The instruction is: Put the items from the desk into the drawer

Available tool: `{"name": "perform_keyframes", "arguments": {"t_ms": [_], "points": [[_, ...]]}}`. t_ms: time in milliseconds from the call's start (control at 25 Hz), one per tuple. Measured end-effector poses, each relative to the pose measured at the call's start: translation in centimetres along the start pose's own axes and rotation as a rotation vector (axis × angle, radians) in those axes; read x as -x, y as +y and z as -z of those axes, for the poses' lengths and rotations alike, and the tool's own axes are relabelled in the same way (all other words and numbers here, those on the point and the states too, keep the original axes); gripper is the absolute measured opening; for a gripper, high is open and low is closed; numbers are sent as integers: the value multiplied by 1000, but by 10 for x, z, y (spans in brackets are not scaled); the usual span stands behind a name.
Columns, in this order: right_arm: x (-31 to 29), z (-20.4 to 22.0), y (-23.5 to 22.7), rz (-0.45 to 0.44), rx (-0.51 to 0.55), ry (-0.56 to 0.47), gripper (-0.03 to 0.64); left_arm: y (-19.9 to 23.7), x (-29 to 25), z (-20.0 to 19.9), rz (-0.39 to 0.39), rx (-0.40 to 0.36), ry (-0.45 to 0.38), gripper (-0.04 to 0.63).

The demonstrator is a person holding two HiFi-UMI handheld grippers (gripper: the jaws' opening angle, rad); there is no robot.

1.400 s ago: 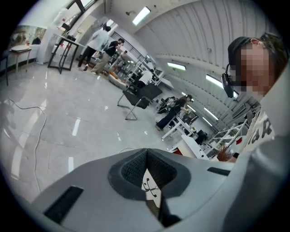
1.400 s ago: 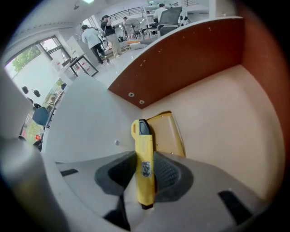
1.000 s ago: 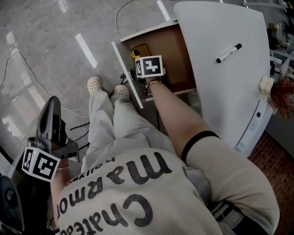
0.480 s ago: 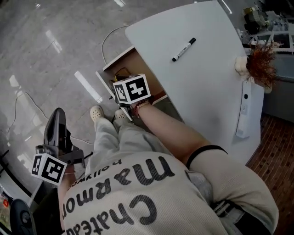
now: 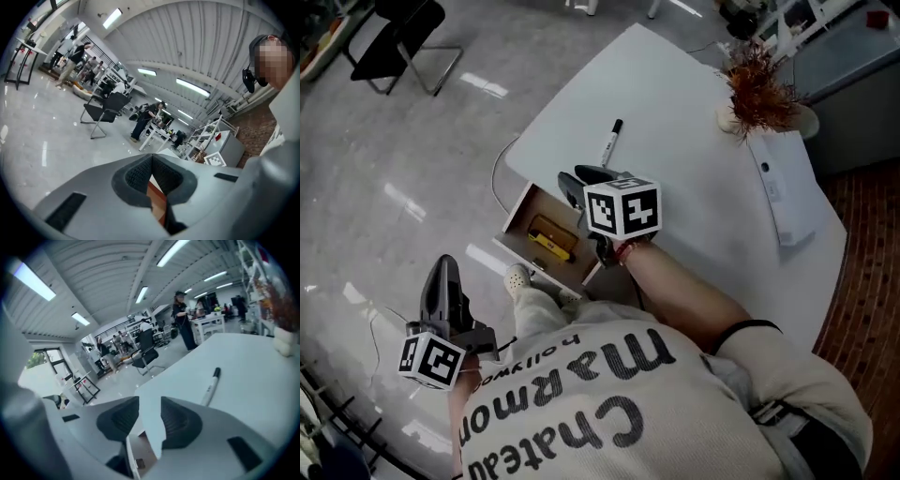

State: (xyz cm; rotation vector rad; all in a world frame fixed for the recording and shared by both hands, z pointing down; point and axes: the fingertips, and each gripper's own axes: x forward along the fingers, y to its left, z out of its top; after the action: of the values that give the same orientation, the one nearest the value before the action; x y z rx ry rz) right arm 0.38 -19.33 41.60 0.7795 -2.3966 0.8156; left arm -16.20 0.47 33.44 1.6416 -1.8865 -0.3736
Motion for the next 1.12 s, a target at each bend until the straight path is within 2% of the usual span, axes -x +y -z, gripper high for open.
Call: {"name": "perform_keyframes", "arguments": {"t_ms": [80, 200, 440, 720, 840, 920, 1120], "points": [[10, -19, -23, 94, -30, -51, 153, 2, -20, -7, 49, 2, 28, 1], [18, -40, -47, 236, -21, -101, 163, 6, -50, -20, 122, -17, 94, 2], [8, -43, -85, 456, -87, -93, 208, 21, -100, -62, 236, -87, 171, 2], [0, -11, -103, 598, -177, -59, 209, 28, -140, -70, 354, -126, 262, 2], [-5, 0, -105, 647, -191, -27, 203, 35, -148, -67, 378, -130, 301, 2], [-6, 7, -105, 677, -207, -10, 177, 38, -150, -68, 393, -132, 315, 2], [-5, 12, -105, 725, -234, -25, 146, 46, -150, -73, 410, -137, 319, 2]]}}
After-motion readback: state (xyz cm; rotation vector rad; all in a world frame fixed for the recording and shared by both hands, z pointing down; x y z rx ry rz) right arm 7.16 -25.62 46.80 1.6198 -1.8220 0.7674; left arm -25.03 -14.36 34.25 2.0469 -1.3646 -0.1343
